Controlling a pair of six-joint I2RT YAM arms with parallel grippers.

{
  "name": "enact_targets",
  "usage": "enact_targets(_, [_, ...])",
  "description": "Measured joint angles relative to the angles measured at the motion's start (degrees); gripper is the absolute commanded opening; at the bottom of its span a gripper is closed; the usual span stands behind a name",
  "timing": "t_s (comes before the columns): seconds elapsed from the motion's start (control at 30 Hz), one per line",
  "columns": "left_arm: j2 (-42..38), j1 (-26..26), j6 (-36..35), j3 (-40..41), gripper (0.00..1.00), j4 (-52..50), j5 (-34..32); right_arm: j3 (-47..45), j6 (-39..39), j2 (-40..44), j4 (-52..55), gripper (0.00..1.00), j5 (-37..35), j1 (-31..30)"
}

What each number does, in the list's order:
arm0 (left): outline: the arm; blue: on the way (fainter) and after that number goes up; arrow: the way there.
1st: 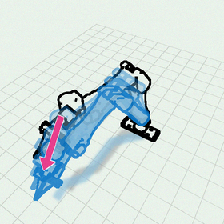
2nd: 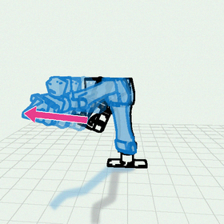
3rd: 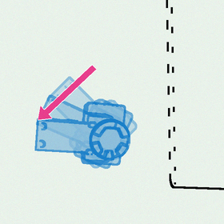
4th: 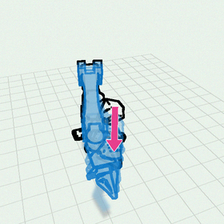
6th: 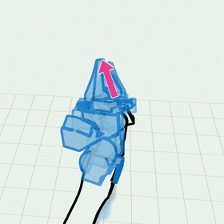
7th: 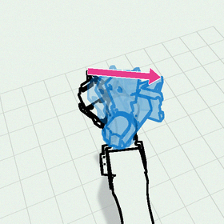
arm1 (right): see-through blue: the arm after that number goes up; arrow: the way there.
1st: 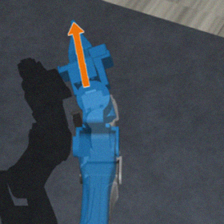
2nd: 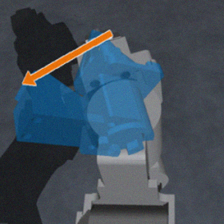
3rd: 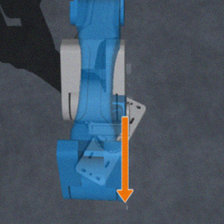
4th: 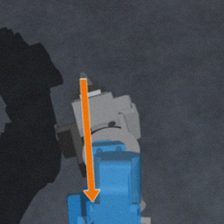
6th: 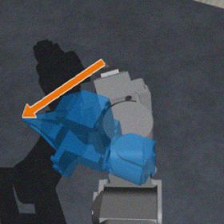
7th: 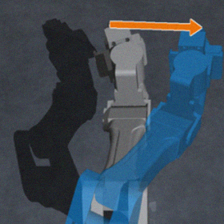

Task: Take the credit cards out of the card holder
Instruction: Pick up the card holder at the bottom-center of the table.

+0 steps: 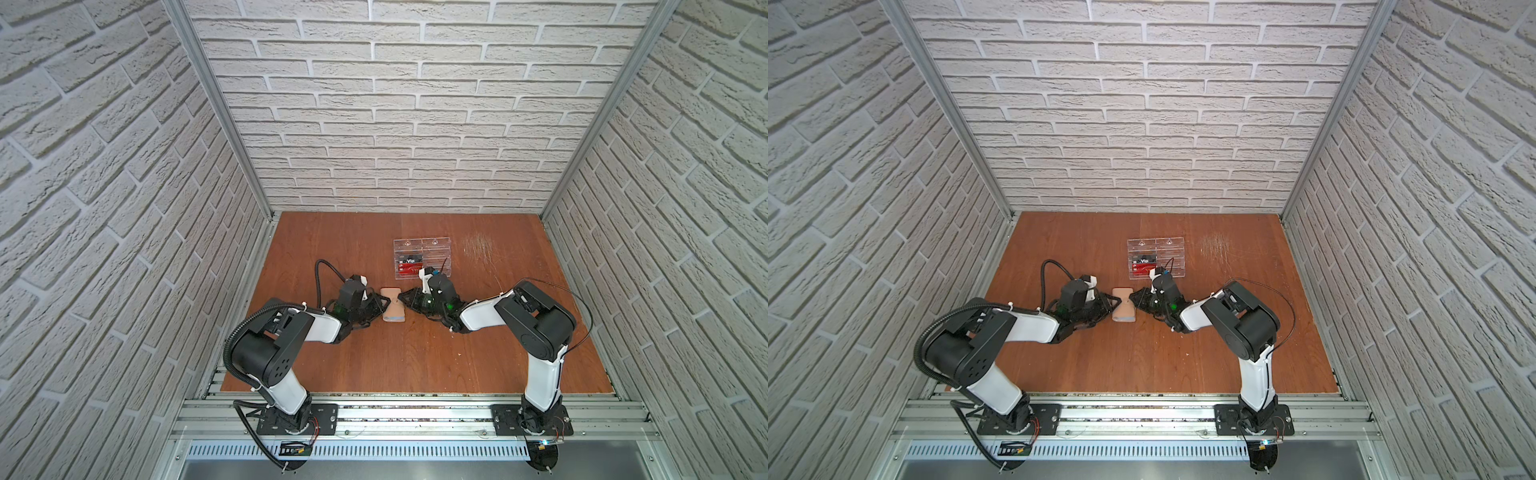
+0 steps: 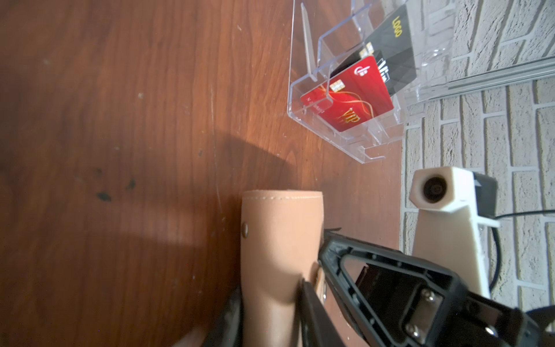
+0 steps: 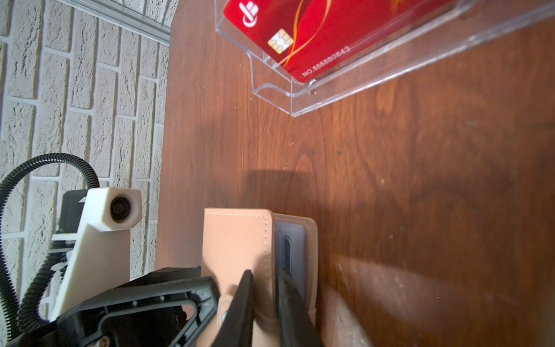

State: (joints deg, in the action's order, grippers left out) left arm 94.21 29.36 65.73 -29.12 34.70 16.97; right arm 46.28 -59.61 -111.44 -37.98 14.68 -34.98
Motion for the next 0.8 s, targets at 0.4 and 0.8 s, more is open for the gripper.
enact_targets(0.4, [-2.14, 0.79, -1.2, 0.33, 0.0, -0.7, -0.61, -0.76, 1.09, 3.3, 5.77, 0.39, -0.74, -0.07])
enact_targets(0.8, [-13.81, 3.52, -9.4, -4.33, 0.0, -18.08, -11.02, 1.62, 9.44, 23.58, 32.33, 0.65, -7.93, -2.32])
